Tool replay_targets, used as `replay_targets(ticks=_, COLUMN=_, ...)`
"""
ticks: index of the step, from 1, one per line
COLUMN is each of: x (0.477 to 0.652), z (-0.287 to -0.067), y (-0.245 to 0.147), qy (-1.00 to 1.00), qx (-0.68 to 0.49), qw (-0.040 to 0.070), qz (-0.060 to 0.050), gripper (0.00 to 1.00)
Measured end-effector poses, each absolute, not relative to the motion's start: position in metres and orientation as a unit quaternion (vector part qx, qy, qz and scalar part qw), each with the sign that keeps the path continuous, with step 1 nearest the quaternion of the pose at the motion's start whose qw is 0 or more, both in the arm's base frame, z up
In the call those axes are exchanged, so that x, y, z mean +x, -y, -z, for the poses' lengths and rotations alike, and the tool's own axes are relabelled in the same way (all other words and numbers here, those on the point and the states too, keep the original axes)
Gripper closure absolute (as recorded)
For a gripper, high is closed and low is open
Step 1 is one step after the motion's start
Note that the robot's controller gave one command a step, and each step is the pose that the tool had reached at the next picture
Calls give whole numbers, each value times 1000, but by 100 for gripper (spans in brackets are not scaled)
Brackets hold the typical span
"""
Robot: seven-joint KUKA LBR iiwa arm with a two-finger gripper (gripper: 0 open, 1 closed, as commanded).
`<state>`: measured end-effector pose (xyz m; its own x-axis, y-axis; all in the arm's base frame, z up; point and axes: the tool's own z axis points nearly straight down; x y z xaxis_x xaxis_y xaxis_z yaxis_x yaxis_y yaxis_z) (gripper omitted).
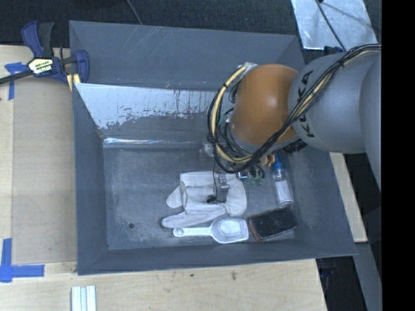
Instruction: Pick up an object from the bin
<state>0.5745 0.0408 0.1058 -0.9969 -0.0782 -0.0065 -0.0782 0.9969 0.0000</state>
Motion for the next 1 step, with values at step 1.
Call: replay_targets(ticks=1, x=573, z=-91, y=-50, qy=-1000, qx=27, qw=3, qz=0, gripper=100)
